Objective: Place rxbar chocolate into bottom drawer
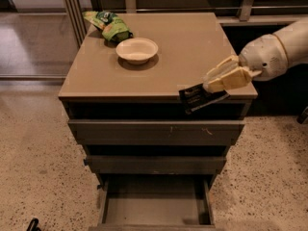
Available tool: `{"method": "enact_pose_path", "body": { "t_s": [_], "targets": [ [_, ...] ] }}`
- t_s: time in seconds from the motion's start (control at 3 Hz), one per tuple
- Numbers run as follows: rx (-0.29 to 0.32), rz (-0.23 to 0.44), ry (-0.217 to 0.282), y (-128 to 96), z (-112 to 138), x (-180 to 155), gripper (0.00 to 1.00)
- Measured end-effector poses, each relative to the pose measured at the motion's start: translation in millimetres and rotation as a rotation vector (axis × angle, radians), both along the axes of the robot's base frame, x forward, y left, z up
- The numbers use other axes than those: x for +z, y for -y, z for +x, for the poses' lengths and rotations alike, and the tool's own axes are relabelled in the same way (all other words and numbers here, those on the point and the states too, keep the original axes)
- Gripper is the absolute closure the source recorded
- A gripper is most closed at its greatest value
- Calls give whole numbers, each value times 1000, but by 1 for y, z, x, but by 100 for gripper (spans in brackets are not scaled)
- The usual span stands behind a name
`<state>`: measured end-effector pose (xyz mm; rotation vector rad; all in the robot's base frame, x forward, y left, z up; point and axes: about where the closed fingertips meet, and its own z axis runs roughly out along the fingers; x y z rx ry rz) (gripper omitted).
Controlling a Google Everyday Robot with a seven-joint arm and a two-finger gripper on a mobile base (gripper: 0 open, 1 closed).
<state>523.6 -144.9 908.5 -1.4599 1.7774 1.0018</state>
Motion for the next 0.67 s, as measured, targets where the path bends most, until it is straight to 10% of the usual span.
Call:
{"method": "enact_pose_path", "body": {
  "t_s": [0.67],
  "targets": [
    [-64,147,43,4,-44,-6,100]
  ]
}}
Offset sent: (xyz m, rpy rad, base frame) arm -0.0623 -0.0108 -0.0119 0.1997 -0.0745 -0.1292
